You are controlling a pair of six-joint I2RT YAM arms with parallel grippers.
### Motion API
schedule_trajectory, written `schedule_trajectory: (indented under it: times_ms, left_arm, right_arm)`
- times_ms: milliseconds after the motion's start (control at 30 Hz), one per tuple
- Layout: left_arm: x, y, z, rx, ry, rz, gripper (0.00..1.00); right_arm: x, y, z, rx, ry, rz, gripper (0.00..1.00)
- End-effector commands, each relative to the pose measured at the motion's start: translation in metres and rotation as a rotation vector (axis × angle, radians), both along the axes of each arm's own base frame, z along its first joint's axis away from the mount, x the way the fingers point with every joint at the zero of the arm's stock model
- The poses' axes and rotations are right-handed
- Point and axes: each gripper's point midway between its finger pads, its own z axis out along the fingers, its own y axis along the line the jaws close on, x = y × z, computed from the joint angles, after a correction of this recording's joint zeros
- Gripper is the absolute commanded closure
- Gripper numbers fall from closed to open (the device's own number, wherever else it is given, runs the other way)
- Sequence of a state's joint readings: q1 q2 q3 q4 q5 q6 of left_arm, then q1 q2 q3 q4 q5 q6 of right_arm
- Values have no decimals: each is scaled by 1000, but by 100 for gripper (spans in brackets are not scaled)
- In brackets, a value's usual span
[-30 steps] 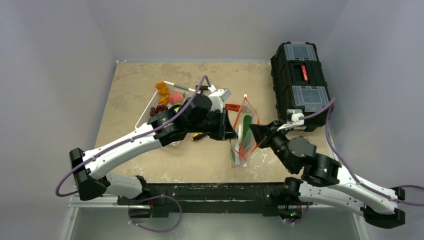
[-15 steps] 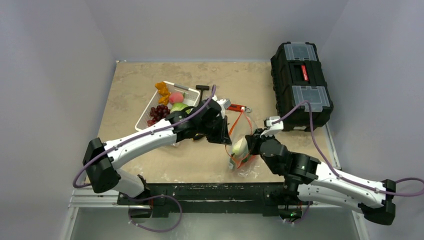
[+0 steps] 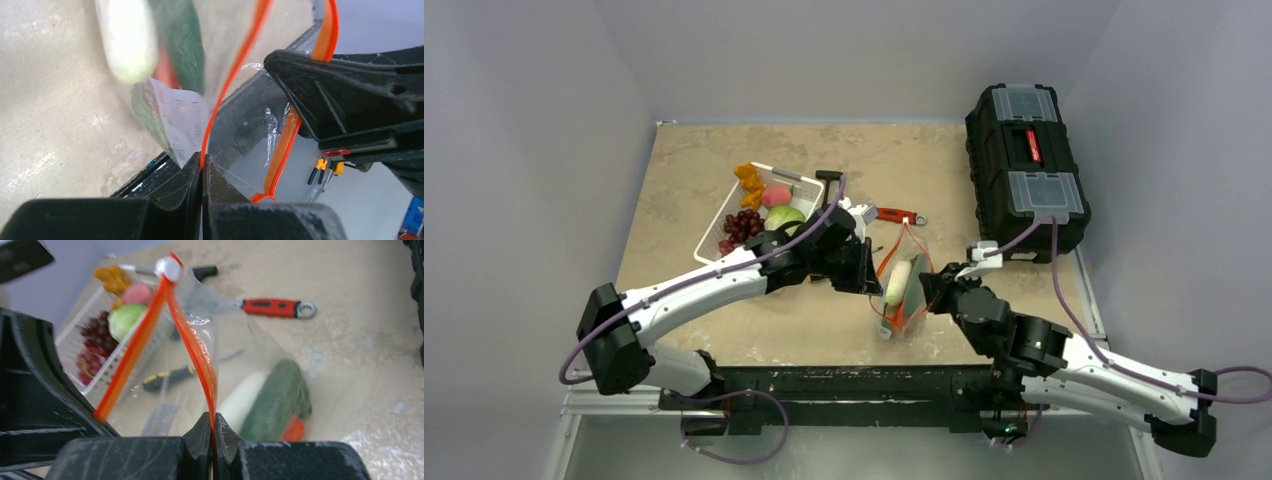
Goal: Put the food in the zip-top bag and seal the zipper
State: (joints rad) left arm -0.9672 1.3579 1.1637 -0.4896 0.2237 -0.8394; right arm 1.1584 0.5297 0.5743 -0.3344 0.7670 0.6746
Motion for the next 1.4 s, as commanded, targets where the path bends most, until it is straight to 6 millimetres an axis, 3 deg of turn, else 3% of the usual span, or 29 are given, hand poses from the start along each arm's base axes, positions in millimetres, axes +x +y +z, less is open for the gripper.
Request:
schedule_trajectory:
  times_ms: [0, 67, 200, 300, 400, 533, 633, 733, 867, 967, 1133, 1233, 1367]
  left_arm:
    - [8, -11, 12, -50, 6, -4, 100]
    - [11, -16, 33, -71, -22, -25, 100]
    - [4, -28, 84, -182, -68, -89, 100]
    - [-2, -26, 98, -224, -84, -100, 100]
    - [0, -16, 75, -178, -72, -64, 100]
    - [5, -7, 35, -120, 0, -22, 100]
    - [6, -7, 18, -111, 31, -15, 100]
    - [9, -10, 19, -104, 30, -32, 98]
    - [12, -14, 41, -107, -4, -71, 69]
    - [13, -8, 57, -112, -39, -100, 56]
    - [10, 23, 85, -72, -116, -149, 45]
    - [13, 59, 102, -16, -208, -124, 36]
    - [32, 111, 108, 86, -322, -10, 32]
  right_arm:
    - [4, 2, -20, -20, 39, -44, 100]
    - [6, -1, -12, -45, 34, -60, 100]
    - [8, -5, 30, -17, -29, -58, 100]
    - [6, -5, 56, 41, -69, -34, 100]
    - [5, -8, 60, 66, -83, -34, 100]
    - [7, -11, 26, 40, -54, -71, 100]
    - [6, -10, 1, 25, -19, -76, 100]
    - [6, -10, -8, 7, -4, -81, 100]
    - [9, -12, 5, 1, -22, -96, 100]
    - [11, -12, 15, -4, -35, -104, 100]
    - [15, -12, 25, -23, -44, -124, 100]
    - [15, -11, 27, -22, -40, -128, 100]
    - [15, -13, 30, -6, -49, -129, 100]
